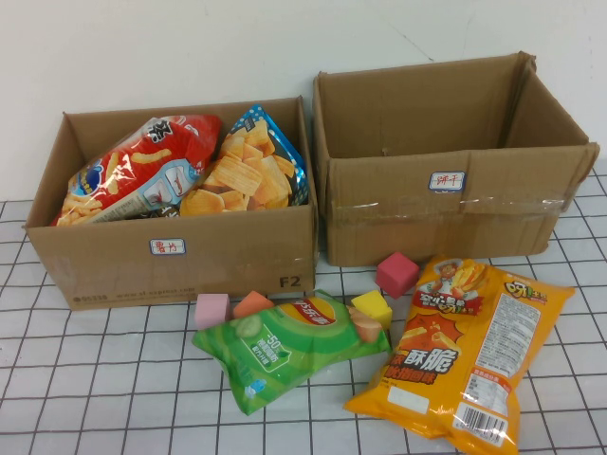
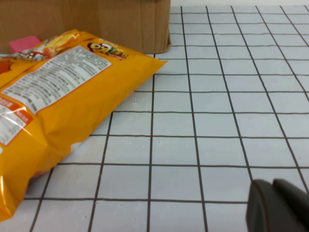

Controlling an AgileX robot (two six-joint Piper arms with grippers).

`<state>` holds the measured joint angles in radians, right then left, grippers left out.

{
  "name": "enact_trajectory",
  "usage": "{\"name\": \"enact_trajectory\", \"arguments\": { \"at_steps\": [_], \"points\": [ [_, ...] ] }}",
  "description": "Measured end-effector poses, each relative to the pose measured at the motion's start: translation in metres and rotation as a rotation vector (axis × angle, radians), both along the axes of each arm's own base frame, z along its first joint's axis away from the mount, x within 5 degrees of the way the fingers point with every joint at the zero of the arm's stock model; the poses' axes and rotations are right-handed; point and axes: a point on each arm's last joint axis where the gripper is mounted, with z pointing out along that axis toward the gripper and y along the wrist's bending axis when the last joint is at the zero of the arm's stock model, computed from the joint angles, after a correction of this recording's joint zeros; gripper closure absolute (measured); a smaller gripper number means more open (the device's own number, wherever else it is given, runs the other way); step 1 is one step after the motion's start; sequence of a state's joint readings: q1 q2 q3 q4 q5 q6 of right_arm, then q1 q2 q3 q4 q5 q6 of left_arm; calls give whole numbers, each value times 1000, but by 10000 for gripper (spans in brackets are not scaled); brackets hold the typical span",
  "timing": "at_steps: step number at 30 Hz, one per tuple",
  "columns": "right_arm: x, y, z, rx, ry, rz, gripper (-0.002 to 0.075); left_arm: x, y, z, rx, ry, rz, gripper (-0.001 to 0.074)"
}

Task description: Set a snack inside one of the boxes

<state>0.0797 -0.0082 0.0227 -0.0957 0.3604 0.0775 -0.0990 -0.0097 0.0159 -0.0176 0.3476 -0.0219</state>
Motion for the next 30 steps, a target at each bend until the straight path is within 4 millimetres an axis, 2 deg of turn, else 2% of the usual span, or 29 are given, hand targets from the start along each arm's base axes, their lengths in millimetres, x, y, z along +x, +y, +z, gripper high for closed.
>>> {"name": "enact_trajectory", "arguments": {
  "at_steps": [5,7,10,15,21,25,30],
  "points": [
    [0,0,1,1,-9,1,727,0,1,0,16,-11,1,736],
    [2,1,5,6,-77,7,727,2,1,4,26,-78,2,736],
    [5,2,20,18,-238,20,727,4,0,19,2,-247,2,736],
    [4,4,47,13,-536,47,727,-1,0,55,-94,-641,-4,736],
    [-4,6,70,21,-805,64,727,-14,1,79,-137,-936,-17,736],
    [-6,6,74,66,-851,70,727,-19,1,85,-196,-1014,-32,736],
    [-5,6,72,84,-832,70,727,-17,2,83,-226,-986,-26,736]
  ]
}}
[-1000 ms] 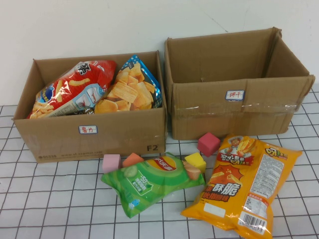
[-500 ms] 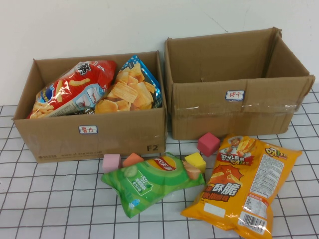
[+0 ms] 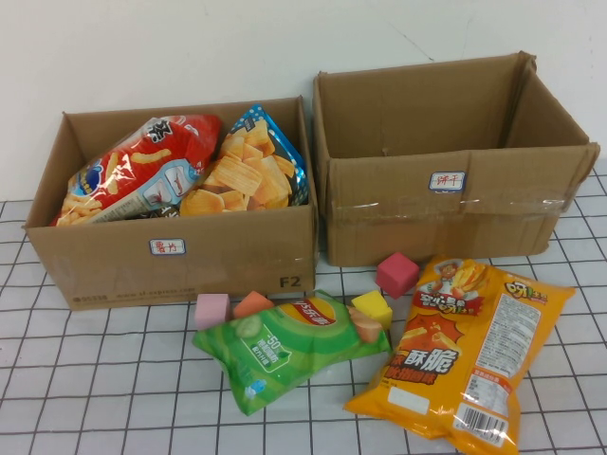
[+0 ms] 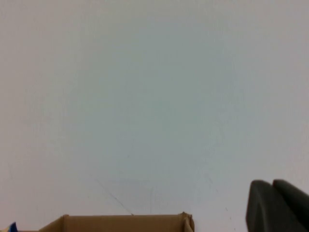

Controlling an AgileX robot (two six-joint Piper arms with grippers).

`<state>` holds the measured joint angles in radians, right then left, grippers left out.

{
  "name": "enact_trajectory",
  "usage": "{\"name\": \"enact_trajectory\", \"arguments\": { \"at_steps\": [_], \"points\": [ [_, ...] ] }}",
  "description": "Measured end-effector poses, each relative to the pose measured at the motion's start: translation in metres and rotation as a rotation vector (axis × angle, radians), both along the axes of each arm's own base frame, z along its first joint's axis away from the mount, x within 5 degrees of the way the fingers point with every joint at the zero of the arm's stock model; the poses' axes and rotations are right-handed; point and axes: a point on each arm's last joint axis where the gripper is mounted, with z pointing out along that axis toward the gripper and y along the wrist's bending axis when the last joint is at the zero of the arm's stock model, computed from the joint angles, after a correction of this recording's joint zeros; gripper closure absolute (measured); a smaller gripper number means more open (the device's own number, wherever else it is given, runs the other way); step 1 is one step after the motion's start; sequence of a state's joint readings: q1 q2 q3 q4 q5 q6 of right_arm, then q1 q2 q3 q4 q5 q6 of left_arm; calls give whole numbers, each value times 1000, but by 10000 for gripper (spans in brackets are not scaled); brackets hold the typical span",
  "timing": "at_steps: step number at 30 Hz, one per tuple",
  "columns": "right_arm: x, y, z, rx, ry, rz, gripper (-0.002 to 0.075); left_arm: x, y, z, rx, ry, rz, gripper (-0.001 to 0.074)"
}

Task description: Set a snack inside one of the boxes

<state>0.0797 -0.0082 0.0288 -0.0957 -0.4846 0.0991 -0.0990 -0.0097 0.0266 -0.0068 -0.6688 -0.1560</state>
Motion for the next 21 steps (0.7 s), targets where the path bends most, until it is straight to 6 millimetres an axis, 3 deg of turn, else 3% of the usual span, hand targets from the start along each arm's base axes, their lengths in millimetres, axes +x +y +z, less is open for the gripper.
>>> {"name": "enact_trajectory", "arguments": {
  "at_steps": [5,13,17,21],
  "points": [
    [0,-1,10,-9,86,-13,727,10,0,-6,-31,290,-19,736],
    [-7,-6,59,-60,368,-76,727,7,-2,35,-6,706,-43,736],
    [11,-6,58,-125,603,-95,727,22,-5,43,-46,972,-63,736],
    [33,-1,41,-178,852,-48,727,43,-10,29,-89,1194,-93,736]
  ]
}}
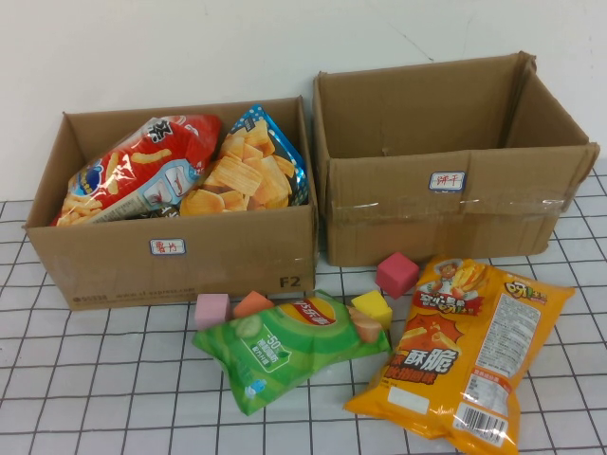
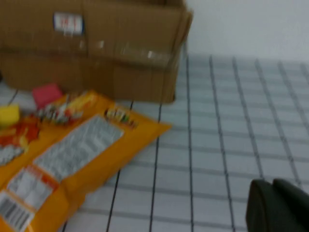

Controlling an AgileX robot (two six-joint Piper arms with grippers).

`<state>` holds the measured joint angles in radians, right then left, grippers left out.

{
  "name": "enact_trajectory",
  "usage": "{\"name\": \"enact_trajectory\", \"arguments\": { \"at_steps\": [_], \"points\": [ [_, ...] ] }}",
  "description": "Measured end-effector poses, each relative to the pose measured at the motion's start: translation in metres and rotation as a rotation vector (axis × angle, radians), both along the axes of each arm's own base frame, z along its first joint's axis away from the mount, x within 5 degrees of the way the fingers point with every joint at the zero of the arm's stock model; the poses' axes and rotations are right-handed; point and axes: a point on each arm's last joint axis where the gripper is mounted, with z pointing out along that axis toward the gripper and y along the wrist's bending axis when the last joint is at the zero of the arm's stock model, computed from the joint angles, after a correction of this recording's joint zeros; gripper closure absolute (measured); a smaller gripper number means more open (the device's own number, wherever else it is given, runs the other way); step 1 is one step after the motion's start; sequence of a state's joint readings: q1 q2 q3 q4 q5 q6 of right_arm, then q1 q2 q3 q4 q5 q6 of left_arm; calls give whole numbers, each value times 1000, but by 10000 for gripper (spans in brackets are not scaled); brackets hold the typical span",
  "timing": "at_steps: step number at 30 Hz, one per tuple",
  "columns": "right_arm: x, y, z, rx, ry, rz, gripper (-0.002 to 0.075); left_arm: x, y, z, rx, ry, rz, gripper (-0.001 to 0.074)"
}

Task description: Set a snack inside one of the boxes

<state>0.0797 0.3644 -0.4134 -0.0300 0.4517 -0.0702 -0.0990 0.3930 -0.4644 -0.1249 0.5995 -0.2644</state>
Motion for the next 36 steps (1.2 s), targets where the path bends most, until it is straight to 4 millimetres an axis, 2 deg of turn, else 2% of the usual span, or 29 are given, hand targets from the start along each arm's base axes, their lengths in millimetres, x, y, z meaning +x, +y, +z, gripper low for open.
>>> {"name": "enact_trajectory", "arguments": {
  "at_steps": [2,3,6,15,17,19,24,26,29,36],
  "points": [
    [11,4,-11,-6,132,40,727,9,-3,-10,-34,81,-5,736],
    [20,9,-20,-14,232,85,727,18,-7,-22,-83,170,-8,736],
    [33,14,-32,-2,348,135,727,31,-13,-37,-129,289,-20,736],
    [54,25,-49,92,474,189,721,77,-36,-61,-242,397,-196,724],
    [54,26,-49,96,474,202,711,87,-43,-67,-260,412,-246,676],
    [54,27,-49,98,471,211,701,96,-49,-70,-255,403,-306,596],
    [55,27,-49,95,469,218,695,116,-78,-66,-240,387,-454,308],
    [55,27,-49,93,469,220,695,124,-92,-60,-227,380,-505,231],
    [55,27,-49,93,469,220,694,132,-115,-54,-173,370,-568,181],
    [55,27,-49,86,467,225,694,139,-155,-52,116,400,-651,165]
  ]
}}
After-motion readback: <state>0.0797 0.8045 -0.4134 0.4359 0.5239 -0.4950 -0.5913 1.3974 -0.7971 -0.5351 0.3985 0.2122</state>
